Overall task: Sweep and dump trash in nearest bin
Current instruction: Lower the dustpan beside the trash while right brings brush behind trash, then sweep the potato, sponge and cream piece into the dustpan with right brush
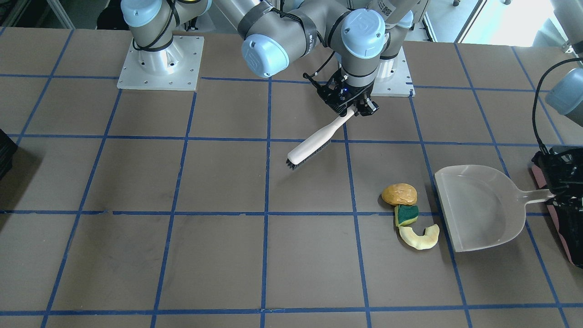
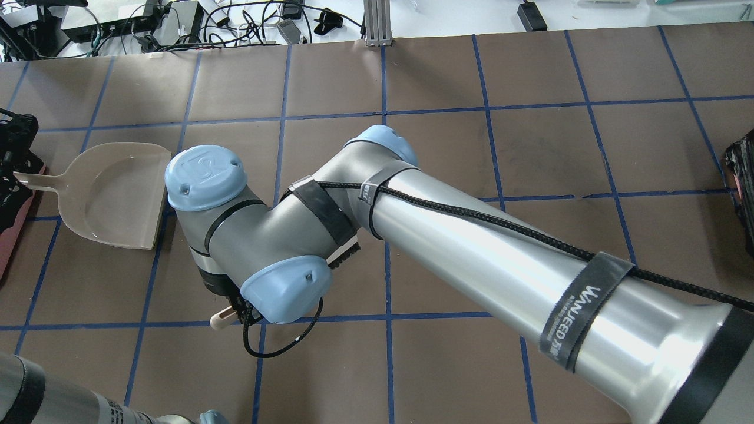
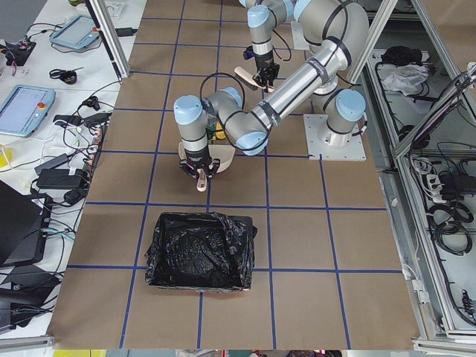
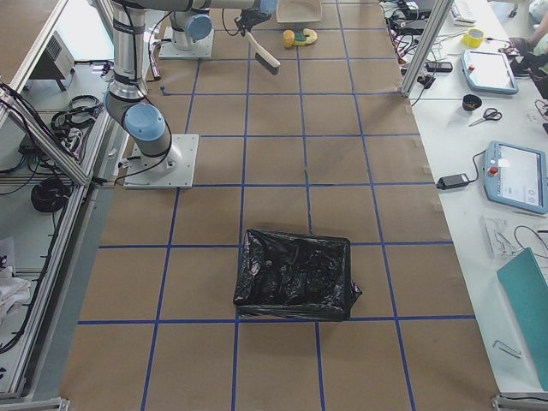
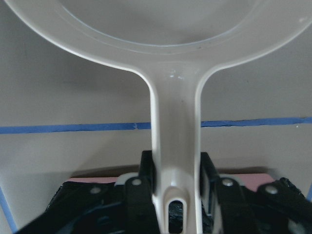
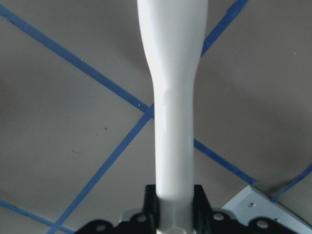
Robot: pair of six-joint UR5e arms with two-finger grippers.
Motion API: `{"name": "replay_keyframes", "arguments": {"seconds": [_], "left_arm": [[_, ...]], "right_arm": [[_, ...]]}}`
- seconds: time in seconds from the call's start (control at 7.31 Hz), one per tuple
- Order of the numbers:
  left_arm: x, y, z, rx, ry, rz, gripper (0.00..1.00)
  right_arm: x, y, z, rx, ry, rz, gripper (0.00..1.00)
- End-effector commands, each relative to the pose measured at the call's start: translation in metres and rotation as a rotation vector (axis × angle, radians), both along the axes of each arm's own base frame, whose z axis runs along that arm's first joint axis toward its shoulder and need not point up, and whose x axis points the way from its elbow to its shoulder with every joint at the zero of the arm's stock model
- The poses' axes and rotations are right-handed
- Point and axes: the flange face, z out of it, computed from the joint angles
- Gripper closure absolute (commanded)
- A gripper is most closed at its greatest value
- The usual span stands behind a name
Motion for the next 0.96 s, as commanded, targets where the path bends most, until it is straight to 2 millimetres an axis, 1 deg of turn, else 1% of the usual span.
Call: {"name": "replay_keyframes", "arguments": {"seconds": [0.0, 0.14, 0.27, 0.41, 0.55, 0.68, 0.82], "left_arm": [[0.008, -0.01, -0.023, -0.004, -0.009, -0.054, 1.0], [0.009, -0.012, -0.03, 0.003, -0.009, -0.047, 1.0], [0.01, -0.012, -0.03, 0.01, -0.026, -0.02, 1.0], [0.005, -0.013, -0.031, 0.009, -0.04, 0.027, 1.0], [-0.008, -0.016, -0.03, 0.003, -0.059, 0.137, 1.0], [-0.034, -0.023, -0.021, 0.019, -0.119, 0.121, 1.0], [-0.044, -0.021, -0.019, 0.023, -0.12, 0.105, 1.0]], "right_arm": [[0.054, -0.007, -0.015, -0.008, 0.007, -0.029, 1.0], [0.069, -0.013, -0.019, -0.014, -0.002, -0.027, 1.0], [0.078, -0.01, -0.023, -0.017, -0.003, -0.014, 1.0], [0.082, -0.012, -0.023, -0.022, -0.021, 0.001, 1.0], [0.089, -0.018, -0.024, -0.028, -0.033, 0.01, 1.0], [0.101, -0.028, -0.024, -0.039, -0.051, 0.017, 1.0], [0.113, -0.036, -0.03, -0.045, -0.061, 0.019, 1.0]]}}
